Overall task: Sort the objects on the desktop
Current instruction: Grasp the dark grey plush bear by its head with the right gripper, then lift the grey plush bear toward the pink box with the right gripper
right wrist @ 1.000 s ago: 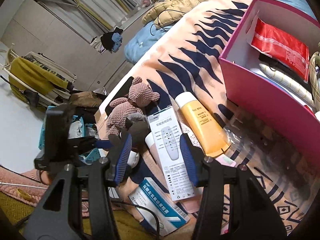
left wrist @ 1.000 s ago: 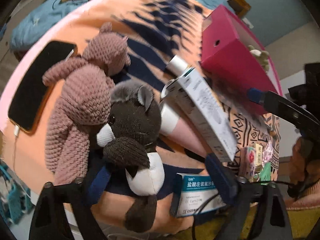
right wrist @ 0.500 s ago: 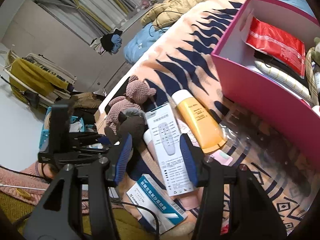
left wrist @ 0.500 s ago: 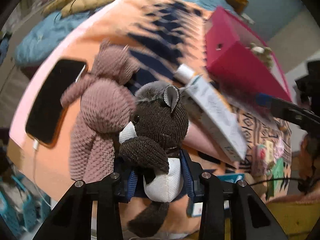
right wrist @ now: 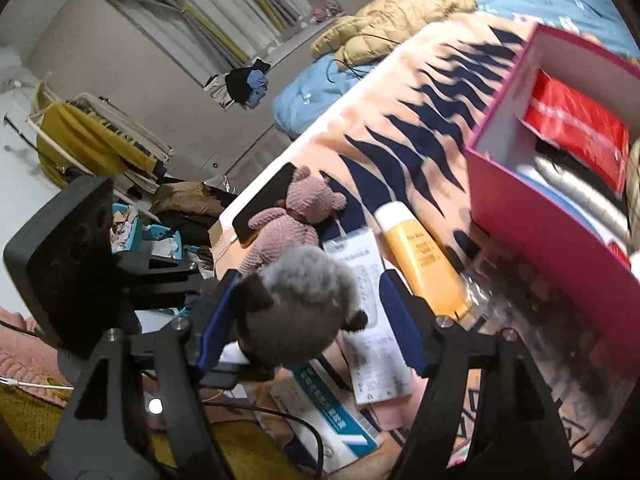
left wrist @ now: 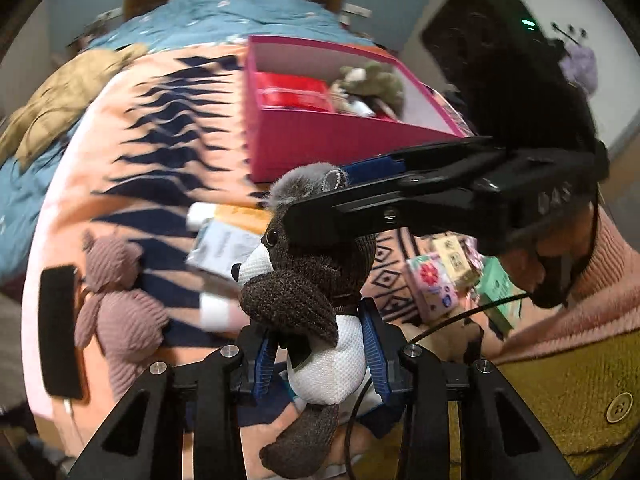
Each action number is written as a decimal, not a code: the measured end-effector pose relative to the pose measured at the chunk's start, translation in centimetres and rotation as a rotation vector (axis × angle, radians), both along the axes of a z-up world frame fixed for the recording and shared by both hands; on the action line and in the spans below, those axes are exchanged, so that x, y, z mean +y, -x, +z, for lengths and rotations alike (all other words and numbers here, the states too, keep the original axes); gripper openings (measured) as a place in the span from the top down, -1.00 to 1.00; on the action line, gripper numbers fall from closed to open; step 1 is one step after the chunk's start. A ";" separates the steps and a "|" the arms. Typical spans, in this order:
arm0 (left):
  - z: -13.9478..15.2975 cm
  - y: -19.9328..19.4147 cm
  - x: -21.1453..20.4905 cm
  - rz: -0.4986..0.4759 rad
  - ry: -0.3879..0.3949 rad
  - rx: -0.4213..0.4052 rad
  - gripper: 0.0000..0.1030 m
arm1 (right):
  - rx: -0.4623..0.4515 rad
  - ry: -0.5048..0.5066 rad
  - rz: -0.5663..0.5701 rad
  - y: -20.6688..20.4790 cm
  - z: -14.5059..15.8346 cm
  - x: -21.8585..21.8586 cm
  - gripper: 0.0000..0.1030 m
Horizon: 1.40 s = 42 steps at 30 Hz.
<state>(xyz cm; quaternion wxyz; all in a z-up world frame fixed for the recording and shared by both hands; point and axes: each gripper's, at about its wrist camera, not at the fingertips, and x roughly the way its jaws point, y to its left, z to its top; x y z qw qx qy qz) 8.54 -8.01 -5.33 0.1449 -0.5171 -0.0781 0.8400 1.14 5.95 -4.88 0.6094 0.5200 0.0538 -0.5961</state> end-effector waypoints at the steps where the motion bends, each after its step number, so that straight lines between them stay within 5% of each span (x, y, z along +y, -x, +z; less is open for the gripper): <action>1: 0.0 0.1 0.4 -0.025 0.004 0.003 0.24 | -0.028 0.000 -0.006 0.2 -0.2 0.5 -0.39; 4: 0.3 0.2 1.4 -0.085 0.002 0.018 0.24 | -0.103 0.021 -0.011 0.5 -0.7 1.9 -0.39; 6: 0.3 0.5 2.1 -0.124 -0.001 0.029 0.24 | -0.131 0.042 -0.013 0.4 -0.9 2.7 -0.07; 10: 0.1 1.5 2.6 -0.153 -0.006 0.030 0.23 | -0.121 0.065 -0.072 0.5 -0.4 4.3 0.00; 16: 0.1 2.9 2.0 -0.085 -0.043 0.037 -0.20 | -0.105 0.109 -0.250 2.7 0.6 7.4 0.02; 27: -0.2 4.9 2.1 -0.021 -0.065 0.047 -0.21 | -0.132 0.143 -0.547 6.1 1.1 11.5 0.03; 32: -1.5 6.6 1.7 0.018 -0.095 0.012 -0.13 | -0.199 0.123 -0.634 6.6 -0.4 12.4 0.03; 38: -3.3 8.9 1.1 0.030 -0.157 -0.041 0.31 | -0.264 0.108 -0.731 6.5 -2.3 14.2 0.03; 42: -4.1 10.3 1.8 0.018 -0.157 -0.061 0.33 | -0.266 0.087 -0.748 6.5 -3.5 14.6 0.03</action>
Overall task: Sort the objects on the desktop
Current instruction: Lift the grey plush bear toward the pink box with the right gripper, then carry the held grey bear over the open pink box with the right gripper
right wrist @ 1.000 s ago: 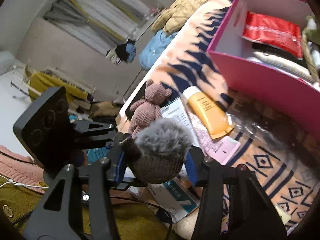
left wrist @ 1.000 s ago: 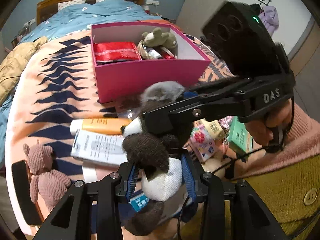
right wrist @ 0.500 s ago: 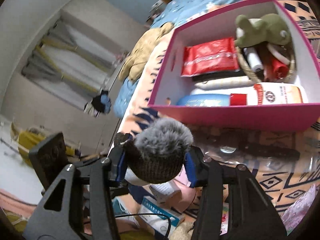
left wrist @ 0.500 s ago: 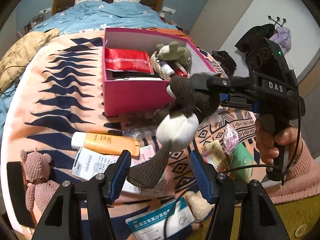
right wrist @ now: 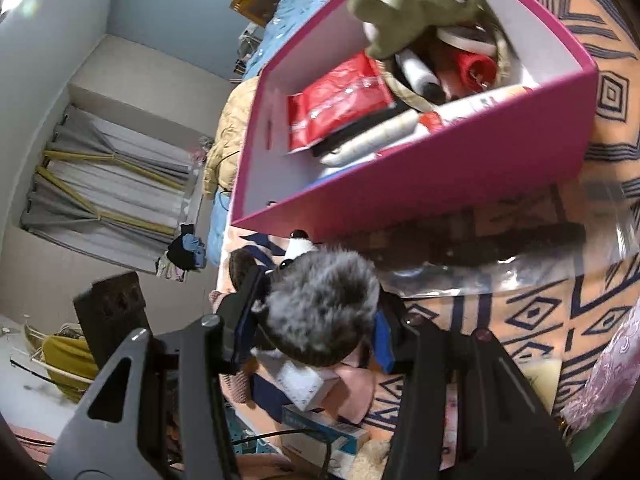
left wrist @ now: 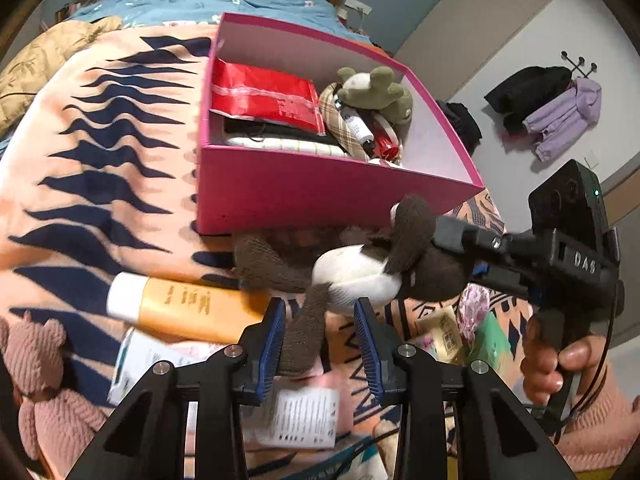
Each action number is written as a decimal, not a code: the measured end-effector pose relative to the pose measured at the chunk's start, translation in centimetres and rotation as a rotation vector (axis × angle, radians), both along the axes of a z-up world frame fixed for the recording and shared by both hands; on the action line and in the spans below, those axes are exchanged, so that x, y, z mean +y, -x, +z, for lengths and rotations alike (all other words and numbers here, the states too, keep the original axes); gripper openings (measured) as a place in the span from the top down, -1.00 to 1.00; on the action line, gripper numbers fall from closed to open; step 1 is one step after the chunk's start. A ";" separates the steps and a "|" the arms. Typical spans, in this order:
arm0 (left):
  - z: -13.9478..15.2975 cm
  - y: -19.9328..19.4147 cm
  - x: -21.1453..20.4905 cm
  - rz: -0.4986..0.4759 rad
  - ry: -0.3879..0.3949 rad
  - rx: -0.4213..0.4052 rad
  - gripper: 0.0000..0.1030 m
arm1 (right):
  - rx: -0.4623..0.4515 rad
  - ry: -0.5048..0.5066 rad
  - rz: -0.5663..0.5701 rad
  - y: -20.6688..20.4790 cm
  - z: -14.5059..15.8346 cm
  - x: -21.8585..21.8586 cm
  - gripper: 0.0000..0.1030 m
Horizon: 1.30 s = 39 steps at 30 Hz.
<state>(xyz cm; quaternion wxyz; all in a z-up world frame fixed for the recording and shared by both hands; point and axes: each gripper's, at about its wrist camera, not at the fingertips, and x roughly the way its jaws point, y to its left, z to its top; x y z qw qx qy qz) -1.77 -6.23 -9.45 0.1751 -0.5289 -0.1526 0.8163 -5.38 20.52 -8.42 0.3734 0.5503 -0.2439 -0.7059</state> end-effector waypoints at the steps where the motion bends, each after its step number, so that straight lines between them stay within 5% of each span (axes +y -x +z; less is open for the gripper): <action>1: -0.2 0.3 0.4 -0.007 0.005 -0.004 0.33 | -0.011 -0.005 -0.001 0.2 -0.5 0.1 0.03; 11: -2.9 2.8 3.0 0.038 0.078 -0.082 0.28 | -0.076 -0.042 0.067 2.7 -4.4 0.7 -0.02; 25: -3.1 3.2 3.8 0.128 0.121 -0.114 0.05 | 0.088 -0.180 0.223 2.3 -2.9 1.0 -0.23; 30: -3.6 3.2 3.6 0.142 0.082 -0.150 -0.09 | 0.156 -0.193 0.266 2.2 -2.7 0.5 0.00; 39: -4.1 3.3 4.5 0.072 0.048 -0.160 0.00 | 0.106 -0.163 0.215 2.1 -3.2 0.0 0.04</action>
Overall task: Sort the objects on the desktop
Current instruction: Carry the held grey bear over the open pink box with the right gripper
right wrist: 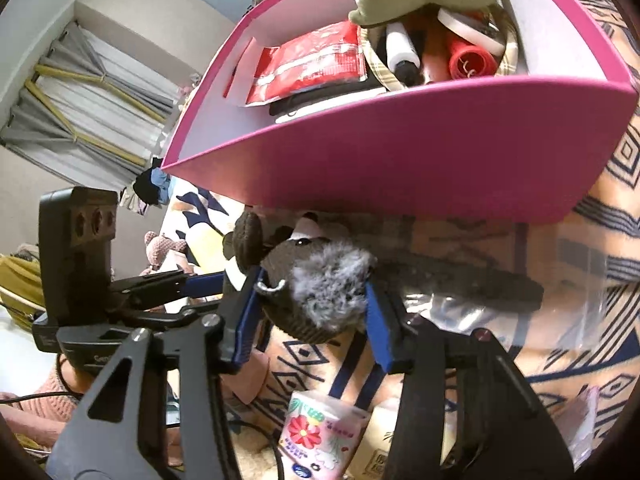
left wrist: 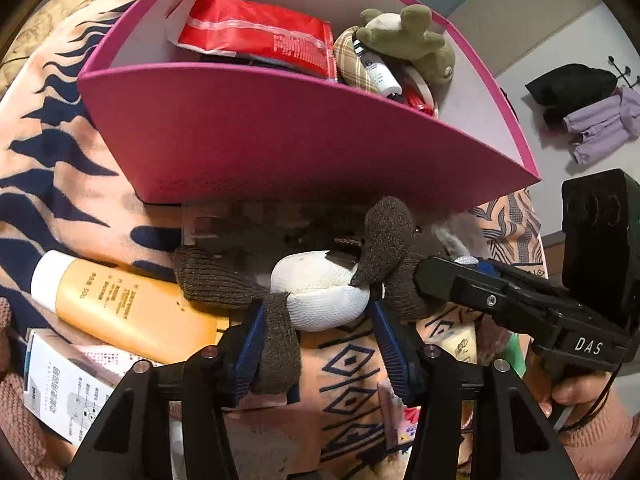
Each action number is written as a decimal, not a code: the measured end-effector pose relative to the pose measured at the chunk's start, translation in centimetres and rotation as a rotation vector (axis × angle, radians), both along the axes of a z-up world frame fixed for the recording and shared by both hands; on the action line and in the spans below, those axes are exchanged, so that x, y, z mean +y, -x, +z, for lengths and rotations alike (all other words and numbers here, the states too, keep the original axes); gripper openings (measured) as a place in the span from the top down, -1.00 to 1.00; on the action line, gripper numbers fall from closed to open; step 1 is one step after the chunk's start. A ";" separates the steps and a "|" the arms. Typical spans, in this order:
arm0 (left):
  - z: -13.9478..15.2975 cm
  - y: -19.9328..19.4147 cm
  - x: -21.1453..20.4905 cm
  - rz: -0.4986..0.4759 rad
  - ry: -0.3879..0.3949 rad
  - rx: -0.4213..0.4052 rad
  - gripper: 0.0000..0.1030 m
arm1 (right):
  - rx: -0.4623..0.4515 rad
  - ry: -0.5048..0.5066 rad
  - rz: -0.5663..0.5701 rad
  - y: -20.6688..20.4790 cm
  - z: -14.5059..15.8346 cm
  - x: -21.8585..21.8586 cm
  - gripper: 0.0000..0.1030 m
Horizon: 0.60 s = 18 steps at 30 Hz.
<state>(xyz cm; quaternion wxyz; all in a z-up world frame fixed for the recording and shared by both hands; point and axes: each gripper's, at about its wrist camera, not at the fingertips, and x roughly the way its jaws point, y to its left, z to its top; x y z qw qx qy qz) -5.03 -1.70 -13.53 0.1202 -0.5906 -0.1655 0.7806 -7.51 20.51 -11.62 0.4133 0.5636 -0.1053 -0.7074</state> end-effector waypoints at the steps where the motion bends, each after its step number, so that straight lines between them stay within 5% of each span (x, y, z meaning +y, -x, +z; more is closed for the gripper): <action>1: 0.3 0.0 0.0 -0.004 -0.001 0.008 0.01 | -0.002 0.006 -0.009 -0.1 0.2 0.2 0.04; 18: 7.7 -1.9 -0.2 -0.052 -0.031 0.158 0.01 | 0.117 0.064 0.043 -2.6 7.6 1.5 0.04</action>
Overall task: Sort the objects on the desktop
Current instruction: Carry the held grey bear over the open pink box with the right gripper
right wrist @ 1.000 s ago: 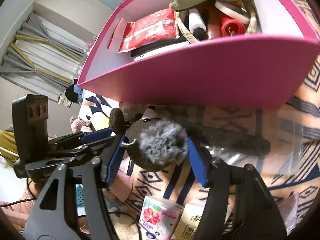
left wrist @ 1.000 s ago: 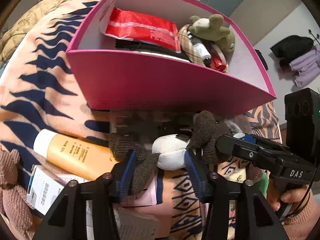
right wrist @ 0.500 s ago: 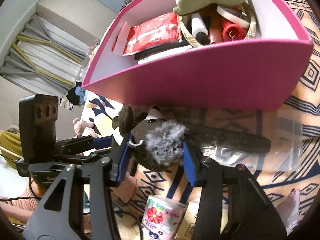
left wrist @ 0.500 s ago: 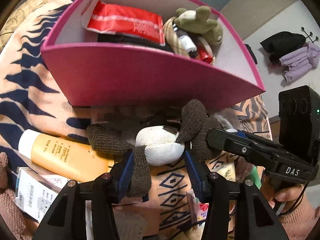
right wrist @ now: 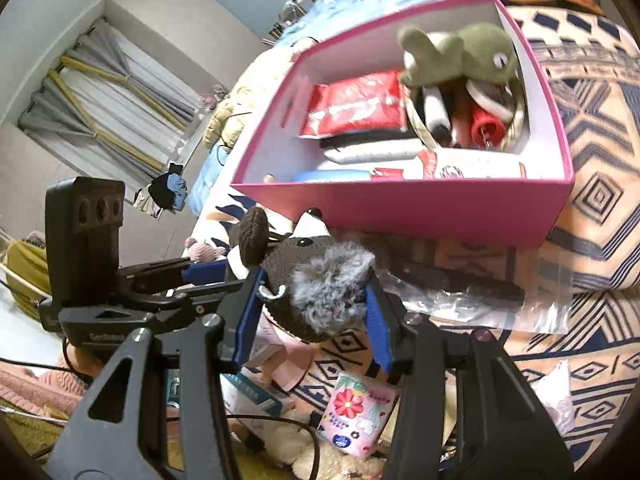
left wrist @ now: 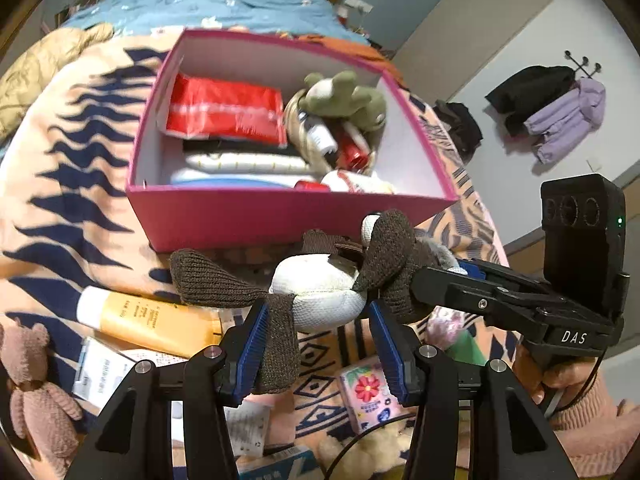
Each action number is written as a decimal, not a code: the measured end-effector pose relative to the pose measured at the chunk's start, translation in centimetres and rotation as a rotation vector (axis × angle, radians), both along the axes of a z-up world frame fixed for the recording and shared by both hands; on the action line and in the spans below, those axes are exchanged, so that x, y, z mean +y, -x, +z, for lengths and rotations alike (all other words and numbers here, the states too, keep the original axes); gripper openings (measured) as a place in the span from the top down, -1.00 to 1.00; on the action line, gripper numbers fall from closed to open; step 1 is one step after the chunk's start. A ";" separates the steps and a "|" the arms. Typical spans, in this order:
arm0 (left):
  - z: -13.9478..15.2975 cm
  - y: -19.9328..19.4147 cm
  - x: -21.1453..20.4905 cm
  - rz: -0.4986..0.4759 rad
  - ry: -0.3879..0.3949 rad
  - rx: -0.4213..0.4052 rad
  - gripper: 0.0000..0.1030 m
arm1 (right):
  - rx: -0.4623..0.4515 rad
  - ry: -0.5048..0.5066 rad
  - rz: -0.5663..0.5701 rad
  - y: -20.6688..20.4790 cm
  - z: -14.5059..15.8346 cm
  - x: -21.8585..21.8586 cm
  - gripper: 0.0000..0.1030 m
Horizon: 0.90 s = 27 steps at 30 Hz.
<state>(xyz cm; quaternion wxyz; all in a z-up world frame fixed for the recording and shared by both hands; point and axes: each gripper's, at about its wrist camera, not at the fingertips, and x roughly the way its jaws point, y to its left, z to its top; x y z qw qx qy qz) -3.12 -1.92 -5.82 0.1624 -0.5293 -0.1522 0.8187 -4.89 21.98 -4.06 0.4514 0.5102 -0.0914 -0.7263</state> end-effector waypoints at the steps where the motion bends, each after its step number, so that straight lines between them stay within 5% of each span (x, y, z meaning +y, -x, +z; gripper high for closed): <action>1: 0.5 0.0 0.0 -0.002 0.002 0.011 0.01 | 0.008 0.006 0.003 -0.1 0.6 -0.1 0.04; 14: 6.7 1.1 -0.7 -0.012 0.011 0.160 0.01 | 0.124 0.063 0.027 0.6 5.7 -0.8 0.04; 27: 7.8 4.3 -1.1 -0.009 0.035 0.202 0.01 | 0.179 0.070 0.023 3.7 6.9 -2.2 0.04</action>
